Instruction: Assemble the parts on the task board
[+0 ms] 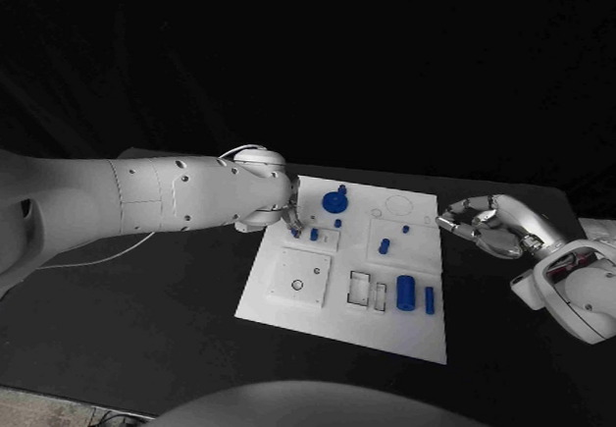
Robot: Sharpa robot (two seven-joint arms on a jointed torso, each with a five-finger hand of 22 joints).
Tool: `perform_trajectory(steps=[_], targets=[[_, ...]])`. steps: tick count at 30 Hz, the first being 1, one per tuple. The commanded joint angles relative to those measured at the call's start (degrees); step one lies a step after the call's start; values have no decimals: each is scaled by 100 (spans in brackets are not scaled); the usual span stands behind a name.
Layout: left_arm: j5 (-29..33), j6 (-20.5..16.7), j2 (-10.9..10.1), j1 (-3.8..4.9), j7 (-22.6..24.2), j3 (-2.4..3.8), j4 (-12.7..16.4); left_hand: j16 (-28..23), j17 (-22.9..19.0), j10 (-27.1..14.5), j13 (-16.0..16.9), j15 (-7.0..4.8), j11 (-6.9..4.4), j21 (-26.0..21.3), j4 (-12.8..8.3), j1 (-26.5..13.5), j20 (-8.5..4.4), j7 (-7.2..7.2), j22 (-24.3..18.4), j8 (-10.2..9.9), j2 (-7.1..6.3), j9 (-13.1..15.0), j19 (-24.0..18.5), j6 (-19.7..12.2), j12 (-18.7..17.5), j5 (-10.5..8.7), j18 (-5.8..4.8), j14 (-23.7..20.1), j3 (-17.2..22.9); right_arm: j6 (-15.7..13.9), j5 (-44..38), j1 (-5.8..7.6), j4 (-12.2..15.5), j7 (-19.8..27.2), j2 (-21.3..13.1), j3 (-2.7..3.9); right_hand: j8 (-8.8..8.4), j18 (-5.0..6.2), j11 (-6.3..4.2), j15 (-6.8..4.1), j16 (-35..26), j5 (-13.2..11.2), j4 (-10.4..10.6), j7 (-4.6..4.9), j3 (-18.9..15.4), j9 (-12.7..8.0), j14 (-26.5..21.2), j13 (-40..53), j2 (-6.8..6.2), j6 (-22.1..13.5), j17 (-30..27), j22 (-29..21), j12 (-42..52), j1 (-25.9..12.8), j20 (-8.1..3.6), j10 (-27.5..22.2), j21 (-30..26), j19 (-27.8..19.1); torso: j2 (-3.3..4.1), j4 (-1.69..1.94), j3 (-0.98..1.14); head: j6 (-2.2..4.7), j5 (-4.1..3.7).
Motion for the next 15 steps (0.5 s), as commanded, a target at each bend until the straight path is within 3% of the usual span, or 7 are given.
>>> perform_trajectory(steps=[1, 15], targets=[[-17, 11, 19, -24, 38, -8, 7, 14, 1509, 596, 1507, -25, -44, -32, 4, 2, -34, -5, 1318, 31, 69, -6, 365, 29, 13, 16, 9, 602, 47, 8, -15, -4, 4, 34, 0, 0, -18, 13, 23, 21, 20, 33, -10, -11, -28, 5, 588, 1509, -6, -24, 1510, 1385, 22, 55, 25, 612, -14, 355, 2, 1, 2, -1, 1], [-15, 9, 43, -53, 51, -8, 9, 14, 1509, 596, 1507, -25, -45, -46, 3, -3, -34, -6, 1314, 31, 65, -5, 360, 36, 13, 14, 12, 602, 54, 4, -15, -5, -2, 28, 2, 0, -18, 12, 23, 21, 20, 33, -10, -11, -29, 6, 588, 1509, -5, -24, 1510, 1385, 22, 55, 25, 612, -13, 356, 0, 4, -1, -1, 3]])
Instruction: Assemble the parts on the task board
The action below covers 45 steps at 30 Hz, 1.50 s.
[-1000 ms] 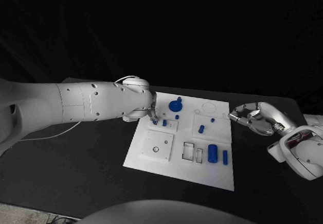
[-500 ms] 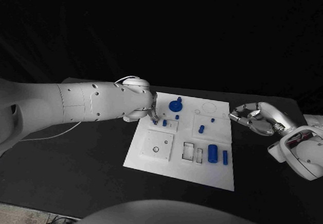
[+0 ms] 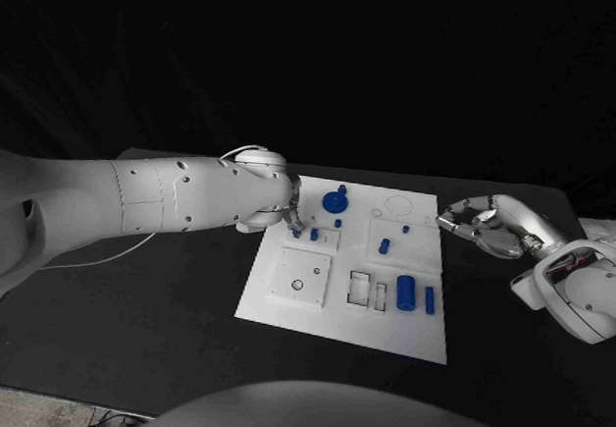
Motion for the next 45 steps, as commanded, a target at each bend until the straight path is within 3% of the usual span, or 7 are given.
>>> perform_trajectory(steps=[1, 45], targets=[[-1, 14, 25, -40, 54, -14, 7, 14, 1509, 596, 1507, -25, -45, -12, 0, 1, -34, -8, 1314, 30, 69, -6, 360, 37, 13, 15, 13, 602, 26, 3, -16, -5, -1, 30, 2, 0, -18, 13, 23, 21, 20, 33, -10, -11, -29, 7, 588, 1509, -5, -24, 1505, 1386, 22, 55, 25, 612, -13, 356, -1, -1, 0, -1, 5], [11, 74, -17, -92, 9, -15, 38, 14, 1509, 596, 1507, -33, -53, -96, -23, 0, -39, -14, 1289, 10, 9, -11, 333, 51, 13, 29, 29, 602, 131, -11, -17, -12, -5, 25, -15, 0, -14, 11, 25, 21, 20, 37, -12, -11, -34, 13, 588, 1509, -4, -25, 1505, 1388, 22, 66, 24, 612, -8, 361, 2, -1, 0, -1, 5]])
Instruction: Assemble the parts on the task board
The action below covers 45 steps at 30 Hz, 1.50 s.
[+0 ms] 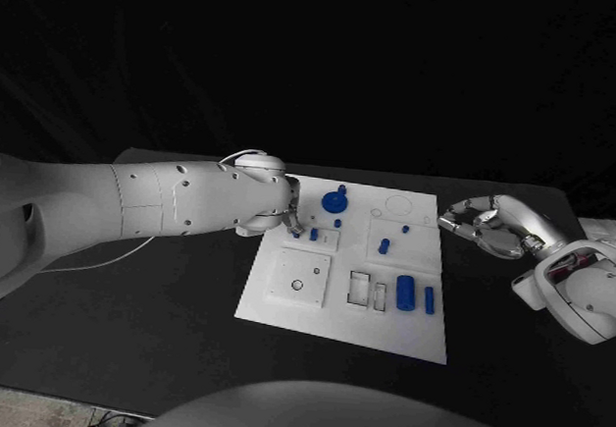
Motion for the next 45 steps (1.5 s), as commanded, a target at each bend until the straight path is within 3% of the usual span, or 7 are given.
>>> perform_trajectory(steps=[1, 10, 17, 24, 34, 42, 45], targets=[[15, 88, 3, -28, 14, -13, 8, 14, 1506, 596, 1507, -33, -53, -20, 0, -12, -39, -12, 1289, 0, -3, -4, 333, 13, 13, 28, 30, 602, 45, 0, -18, -5, 5, 25, 3, 1, -14, 11, 25, 21, 20, 37, -12, -11, -34, 8, 588, 1509, -4, -25, 1508, 1390, 22, 66, 24, 612, -8, 361, 2, -1, 0, -1, 5], [10, 42, 13, -31, 52, -13, -11, 14, 1506, 596, 1507, -35, -51, -20, 0, -30, -40, -9, 1290, -15, -41, -7, 335, 10, 13, -22, 29, 602, 85, 7, -18, -6, -1, 19, 10, 1, -14, 11, 25, 21, 20, 37, -12, -11, -34, 8, 588, 1509, -4, -25, 1508, 1390, 22, 66, 24, 612, -8, 361, 0, -2, 2, -1, 12], [-107, 400, 40, -34, -258, -13, -53, 14, 1506, 596, 1507, 59, 80, -95, 56, -917, 21, 156, 1272, -203, -86, -67, 317, -257, 13, -1106, 38, 602, -388, 19, -18, -7, -4, 15, 12, 1, -12, 11, 26, 21, 20, 40, -14, -11, -36, 11, 588, 1509, -4, -26, 1508, 1390, 22, 73, 24, 612, -10, 359, -1, -4, 1, -1, 9], [-91, 594, 45, -39, -388, -13, -87, 14, 1506, 596, 1507, 134, 156, -186, 67, -1466, 101, 262, 1251, -309, -44, -56, 290, -608, 13, -1541, 56, 602, -791, 27, -18, -8, -11, 15, 15, 1, -12, 11, 26, 22, 20, 41, -15, -11, -37, 12, 588, 1509, -6, -26, 1508, 1390, 22, 75, 24, 612, -8, 361, -5, -3, 2, -1, 9], [-52, 299, 2, -40, -189, -12, -61, 14, 1506, 596, 1507, 136, 156, -182, 67, -1677, 110, 277, 1254, -323, 2, -28, 294, -747, 13, -1549, 55, 602, -946, 45, -19, -10, -12, -3, 7, 1, -11, 11, 26, 22, 20, 44, -16, -11, -37, 12, 588, 1509, -6, -26, 1508, 1390, 22, 79, 24, 612, -10, 359, 2, -2, 0, -1, 2], [-56, 280, -247, -13, -163, 48, 189, 14, 1506, 596, 1507, 150, 172, -236, 56, -1237, 123, 305, 1244, -271, -94, 64, 283, -998, 13, -1469, 65, 602, -954, 43, -19, -10, -8, -5, -9, 1, -10, 12, 27, 22, 20, 49, -20, -12, -38, 14, 588, 1509, -9, -26, 1508, 1389, 22, 86, 24, 612, -12, 357, -3, -2, 1, -1, -30], [-55, 395, -388, 65, -166, 74, 357, 14, 1506, 596, 1507, 158, 180, -294, 30, -879, 133, 309, 1230, -180, -96, 138, 263, -1059, 13, -1241, 76, 602, -887, 39, -19, -10, -4, -5, -16, 1, -9, 12, 27, 22, 20, 50, -20, -12, -38, 15, 588, 1509, -9, -26, 1508, 1389, 22, 87, 24, 612, -12, 357, -1, -1, 1, -1, -56]])
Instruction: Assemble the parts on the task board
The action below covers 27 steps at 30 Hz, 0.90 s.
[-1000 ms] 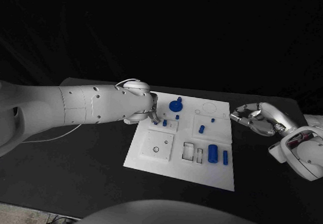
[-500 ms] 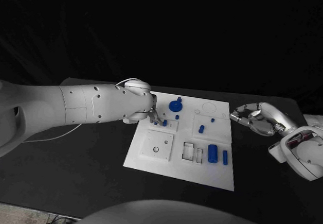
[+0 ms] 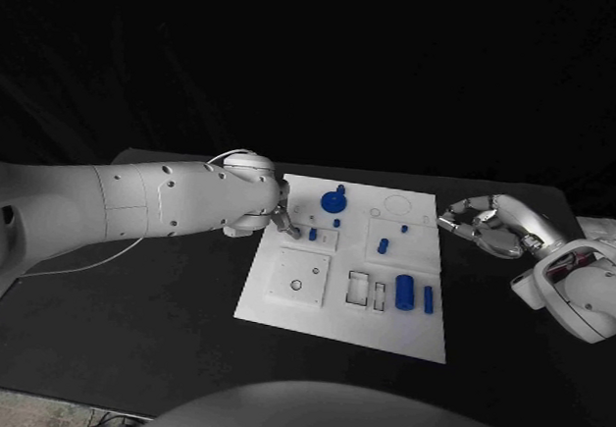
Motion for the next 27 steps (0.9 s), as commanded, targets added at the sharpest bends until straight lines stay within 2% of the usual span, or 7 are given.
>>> perform_trajectory(steps=[1, 7, 11, 16, 18, 23, 27], targets=[[-7, 179, -133, 110, -98, 34, 220, 14, 1509, 605, 1507, 43, 23, -34, -28, 278, 43, -14, 1229, 78, -2, 67, 250, -73, 13, 177, 78, 594, 59, 34, -20, -4, 9, 8, -10, 0, -9, 12, 27, 22, 20, 28, -5, -12, -23, 5, 588, 1509, 14, -26, 1510, 1387, 22, 64, 24, 612, -12, 357, 0, -2, 0, -1, -29], [-157, 110, -545, 412, -64, 166, 858, 14, 1509, 601, 1503, 102, 88, -315, 3, 380, 89, 60, 1161, 81, -132, 84, 137, -411, 7, -131, 127, 594, -71, -11, -19, -4, 47, 58, -42, 0, -8, 10, 27, 22, 20, 31, -6, -12, -24, 6, 588, 1509, 13, -24, 1510, 1389, 22, 68, 24, 612, -5, 363, 7, -8, -6, -1, -75], [-528, -212, -752, 713, 301, 217, 1168, 14, 1509, 100, 1142, 286, 281, -1626, -9, 513, 210, 251, 840, -61, -252, -76, -498, -1068, -574, -162, 337, 594, -172, -51, -19, -4, 85, 118, -65, 1, -7, 9, 27, 22, 20, 33, -5, -12, -25, 7, 588, 1509, 12, -23, 1510, 1391, 22, 70, 24, 612, -2, 366, -2, -6, 1, -1, -95], [-1006, -1005, -755, 930, 1538, 177, 1150, -2812, -150, -4489, -1007, 652, 652, -2777, -46, 1374, 416, 430, 549, 160, -261, -218, -1485, -1571, -4615, -72, 456, -2393, 21, -104, -12, -4, 103, 199, -72, 1, -6, 8, 26, 22, 20, 34, -5, -12, -26, 8, 588, 1509, 11, -22, 1510, 1392, 22, 71, 24, 612, 1, 370, -8, -6, 3, -1, -108], [-1315, -1396, -615, 956, 2268, 79, 965, -2989, -568, -5271, -1917, 617, 644, -2271, -51, 1909, 414, 208, 646, 89, -331, -563, -1207, -1427, -5730, 79, 443, -2203, 372, -122, -5, -4, 109, 234, -75, 1, -1, 8, 22, 20, 20, 44, -9, -15, -27, 12, 588, 1509, 6, -17, 1510, 1392, 22, 87, 24, 612, 1, 369, -4, -9, 0, -1, -107], [-2227, -1355, -163, 806, 3189, -24, 488, -2590, -947, -5163, -3869, 370, 457, -1007, -36, 2250, 296, -480, 925, -488, -571, -1618, -289, -1007, -6966, 130, 302, -935, 845, -149, 9, -4, 154, 290, -99, 1, 4, 6, 17, 18, 20, 58, -14, -18, -27, 17, 588, 1509, 1, -15, 1510, 1394, 22, 111, 23, 612, 5, 373, 14, -12, -7, -1, -116], [-2794, -1192, 220, 600, 3575, -51, 99, -2467, -1285, -4700, -5044, 257, 320, -422, -53, 2252, 191, -553, 1099, -765, -535, -2283, 32, -409, -7251, 251, 173, -614, 856, -187, 25, -3, 209, 316, -141, 1, 6, 5, 12, 15, 20, 71, -19, -21, -28, 21, 588, 1509, -6, -18, 1510, 1396, 22, 139, 21, 612, 9, 377, 34, -18, -8, -1, -156]])
